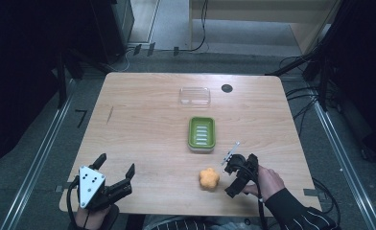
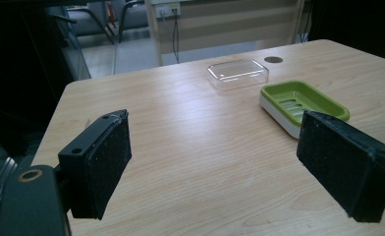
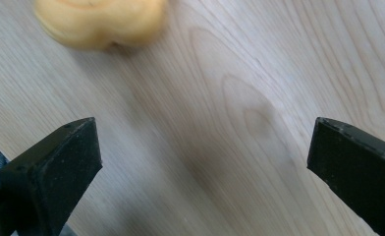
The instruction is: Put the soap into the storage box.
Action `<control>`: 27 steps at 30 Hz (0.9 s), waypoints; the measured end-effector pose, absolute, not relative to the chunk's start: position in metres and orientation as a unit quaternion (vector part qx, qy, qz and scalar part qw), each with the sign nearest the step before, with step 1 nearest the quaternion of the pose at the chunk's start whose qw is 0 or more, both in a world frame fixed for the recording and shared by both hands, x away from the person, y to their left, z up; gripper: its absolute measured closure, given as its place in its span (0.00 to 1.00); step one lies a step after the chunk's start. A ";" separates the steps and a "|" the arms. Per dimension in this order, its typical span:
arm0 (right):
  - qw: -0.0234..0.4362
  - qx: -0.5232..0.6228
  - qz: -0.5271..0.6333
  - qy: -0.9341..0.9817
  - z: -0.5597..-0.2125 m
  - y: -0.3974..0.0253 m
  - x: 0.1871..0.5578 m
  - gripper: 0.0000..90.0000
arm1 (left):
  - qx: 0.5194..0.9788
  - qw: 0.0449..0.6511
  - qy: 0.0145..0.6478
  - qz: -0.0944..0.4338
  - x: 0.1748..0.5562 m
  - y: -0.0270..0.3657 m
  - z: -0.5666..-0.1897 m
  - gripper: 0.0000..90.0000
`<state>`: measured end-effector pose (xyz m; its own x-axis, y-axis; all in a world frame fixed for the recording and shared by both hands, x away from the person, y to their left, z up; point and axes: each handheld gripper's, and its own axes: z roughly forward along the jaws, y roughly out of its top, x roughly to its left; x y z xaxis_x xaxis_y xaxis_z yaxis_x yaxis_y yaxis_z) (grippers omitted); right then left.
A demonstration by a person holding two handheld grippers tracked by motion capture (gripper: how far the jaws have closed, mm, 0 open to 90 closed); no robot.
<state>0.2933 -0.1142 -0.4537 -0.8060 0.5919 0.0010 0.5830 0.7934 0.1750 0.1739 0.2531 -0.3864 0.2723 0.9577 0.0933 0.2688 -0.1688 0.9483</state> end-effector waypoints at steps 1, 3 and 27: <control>0.022 0.309 0.083 0.947 -0.454 -0.112 0.294 0.00 | 0.660 0.447 0.464 0.386 0.174 0.253 -0.386 0.15; 0.024 0.301 0.082 0.950 -0.454 -0.107 0.294 0.00 | 0.660 0.447 0.465 0.386 0.173 0.254 -0.386 0.15; 0.009 0.266 0.083 0.960 -0.457 -0.064 0.295 0.00 | 0.658 0.445 0.468 0.387 0.171 0.256 -0.387 0.15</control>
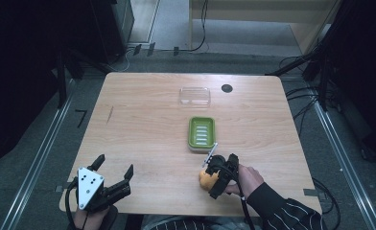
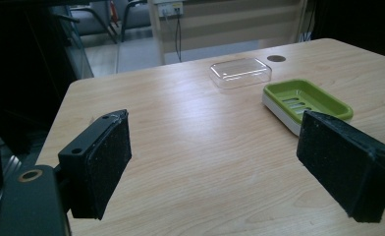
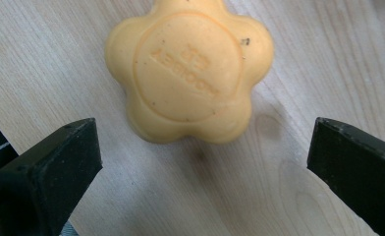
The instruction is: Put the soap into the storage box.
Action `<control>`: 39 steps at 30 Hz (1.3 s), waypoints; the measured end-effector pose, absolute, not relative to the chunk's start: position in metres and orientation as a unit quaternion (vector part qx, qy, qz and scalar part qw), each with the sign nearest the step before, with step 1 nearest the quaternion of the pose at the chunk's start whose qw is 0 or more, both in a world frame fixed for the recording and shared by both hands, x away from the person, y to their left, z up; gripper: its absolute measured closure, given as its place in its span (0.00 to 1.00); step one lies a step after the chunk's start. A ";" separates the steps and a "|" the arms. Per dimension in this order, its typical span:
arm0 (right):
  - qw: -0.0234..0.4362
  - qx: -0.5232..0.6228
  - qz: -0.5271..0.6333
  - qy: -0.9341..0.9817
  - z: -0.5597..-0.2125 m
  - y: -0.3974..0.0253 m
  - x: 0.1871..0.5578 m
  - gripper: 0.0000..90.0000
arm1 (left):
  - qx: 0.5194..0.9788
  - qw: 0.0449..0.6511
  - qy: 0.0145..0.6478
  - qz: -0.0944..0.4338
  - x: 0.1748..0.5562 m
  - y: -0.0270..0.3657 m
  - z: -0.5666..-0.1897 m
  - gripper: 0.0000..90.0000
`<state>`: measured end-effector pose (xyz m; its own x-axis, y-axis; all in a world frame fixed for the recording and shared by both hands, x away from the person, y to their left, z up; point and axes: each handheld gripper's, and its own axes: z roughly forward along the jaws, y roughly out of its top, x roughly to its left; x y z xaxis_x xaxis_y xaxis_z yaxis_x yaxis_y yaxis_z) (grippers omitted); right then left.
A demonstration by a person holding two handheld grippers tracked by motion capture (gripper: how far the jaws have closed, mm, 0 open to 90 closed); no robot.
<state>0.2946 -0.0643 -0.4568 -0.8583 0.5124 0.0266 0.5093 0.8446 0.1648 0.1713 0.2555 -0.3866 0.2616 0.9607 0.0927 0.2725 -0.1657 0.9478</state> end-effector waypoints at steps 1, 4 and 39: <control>0.008 0.267 0.081 0.960 -0.457 -0.063 0.294 0.00 | 0.658 0.445 0.468 0.387 0.171 0.256 -0.387 0.15; 0.012 0.269 0.085 0.959 -0.457 -0.060 0.295 0.06 | 0.658 0.445 0.469 0.387 0.171 0.256 -0.387 0.15; 0.028 0.246 0.080 0.966 -0.464 -0.048 0.292 0.42 | 0.658 0.446 0.466 0.388 0.171 0.256 -0.386 0.15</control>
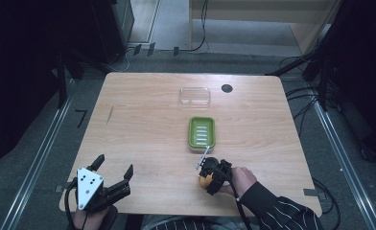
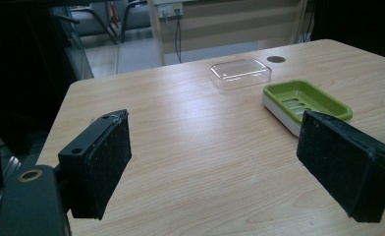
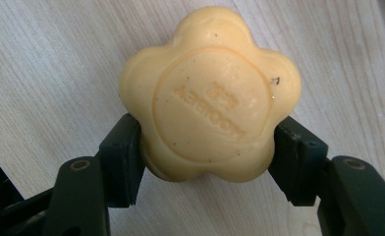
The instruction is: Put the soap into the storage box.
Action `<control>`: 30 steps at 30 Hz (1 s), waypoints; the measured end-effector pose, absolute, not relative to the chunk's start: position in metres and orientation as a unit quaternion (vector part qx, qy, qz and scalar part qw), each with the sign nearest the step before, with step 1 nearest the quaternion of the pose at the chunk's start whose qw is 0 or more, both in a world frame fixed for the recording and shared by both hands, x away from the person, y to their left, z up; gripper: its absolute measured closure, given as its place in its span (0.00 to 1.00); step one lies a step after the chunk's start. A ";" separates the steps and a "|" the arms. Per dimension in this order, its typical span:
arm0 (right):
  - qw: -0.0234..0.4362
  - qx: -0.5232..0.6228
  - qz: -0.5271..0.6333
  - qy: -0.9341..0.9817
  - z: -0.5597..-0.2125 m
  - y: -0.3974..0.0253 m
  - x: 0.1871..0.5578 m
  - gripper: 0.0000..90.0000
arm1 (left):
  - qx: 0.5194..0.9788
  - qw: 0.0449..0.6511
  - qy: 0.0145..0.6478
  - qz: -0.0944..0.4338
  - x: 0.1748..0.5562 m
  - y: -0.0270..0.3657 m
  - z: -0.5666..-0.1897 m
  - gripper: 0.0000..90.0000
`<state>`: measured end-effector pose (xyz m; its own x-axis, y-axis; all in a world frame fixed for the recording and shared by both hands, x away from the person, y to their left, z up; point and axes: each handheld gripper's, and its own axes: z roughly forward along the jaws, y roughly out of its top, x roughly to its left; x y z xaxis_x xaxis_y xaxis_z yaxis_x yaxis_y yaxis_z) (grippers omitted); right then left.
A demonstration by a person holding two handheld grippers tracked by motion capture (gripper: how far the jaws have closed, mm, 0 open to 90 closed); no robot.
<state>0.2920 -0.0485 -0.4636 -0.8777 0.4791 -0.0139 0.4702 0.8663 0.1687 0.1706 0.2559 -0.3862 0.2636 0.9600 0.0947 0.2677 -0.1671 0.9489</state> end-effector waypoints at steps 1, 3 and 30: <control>0.028 0.244 0.082 0.966 -0.464 -0.049 0.292 0.43 | 0.659 0.445 0.466 0.388 0.171 0.256 -0.386 0.15; 0.027 0.245 0.084 0.966 -0.464 -0.049 0.292 0.44 | 0.658 0.446 0.467 0.388 0.171 0.256 -0.386 0.15; 0.039 0.258 0.100 0.960 -0.457 -0.061 0.295 0.45 | 0.655 0.449 0.468 0.388 0.170 0.257 -0.386 0.15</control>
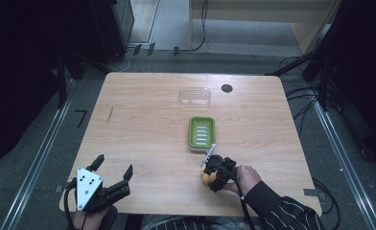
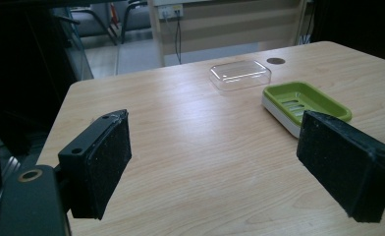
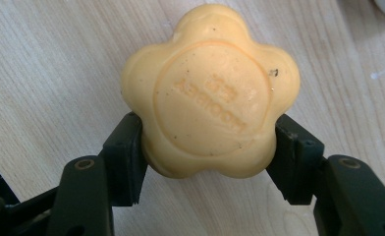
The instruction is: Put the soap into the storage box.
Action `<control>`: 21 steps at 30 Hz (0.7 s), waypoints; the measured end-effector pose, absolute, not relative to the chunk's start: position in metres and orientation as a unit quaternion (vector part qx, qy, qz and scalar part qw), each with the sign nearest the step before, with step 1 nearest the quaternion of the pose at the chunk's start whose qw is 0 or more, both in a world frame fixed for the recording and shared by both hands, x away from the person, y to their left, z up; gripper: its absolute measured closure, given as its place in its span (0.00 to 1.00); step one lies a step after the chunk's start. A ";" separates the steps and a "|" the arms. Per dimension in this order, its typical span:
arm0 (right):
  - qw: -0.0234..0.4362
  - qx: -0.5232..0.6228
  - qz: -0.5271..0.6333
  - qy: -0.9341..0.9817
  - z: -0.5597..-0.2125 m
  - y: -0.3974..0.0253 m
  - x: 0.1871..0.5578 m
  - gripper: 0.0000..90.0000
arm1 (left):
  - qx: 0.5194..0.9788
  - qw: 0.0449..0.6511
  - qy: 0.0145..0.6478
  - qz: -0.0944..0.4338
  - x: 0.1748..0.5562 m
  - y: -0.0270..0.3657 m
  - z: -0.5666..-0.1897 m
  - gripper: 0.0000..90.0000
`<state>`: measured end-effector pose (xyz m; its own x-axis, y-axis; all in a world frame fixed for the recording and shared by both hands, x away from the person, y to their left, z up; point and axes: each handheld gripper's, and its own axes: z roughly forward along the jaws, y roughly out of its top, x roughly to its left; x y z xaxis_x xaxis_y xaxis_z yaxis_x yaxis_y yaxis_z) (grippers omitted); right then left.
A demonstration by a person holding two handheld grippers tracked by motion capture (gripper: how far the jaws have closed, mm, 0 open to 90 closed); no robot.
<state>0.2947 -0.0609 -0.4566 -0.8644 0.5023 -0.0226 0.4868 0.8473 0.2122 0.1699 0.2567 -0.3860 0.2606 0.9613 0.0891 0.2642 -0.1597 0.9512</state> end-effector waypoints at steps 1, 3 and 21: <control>0.038 0.257 0.101 0.960 -0.457 -0.062 0.295 0.45 | 0.655 0.448 0.468 0.388 0.170 0.257 -0.386 0.15; 0.040 0.259 0.101 0.960 -0.456 -0.063 0.296 0.45 | 0.655 0.448 0.468 0.388 0.170 0.257 -0.386 0.15; 0.049 0.282 0.110 0.952 -0.449 -0.080 0.302 0.45 | 0.655 0.449 0.468 0.388 0.170 0.257 -0.386 0.15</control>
<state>0.3020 -0.0803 -0.4494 -0.8360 0.5479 -0.0307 0.5263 0.8164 0.2378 0.1703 0.2566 -0.3861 0.2598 0.9616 0.0882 0.2651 -0.1588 0.9511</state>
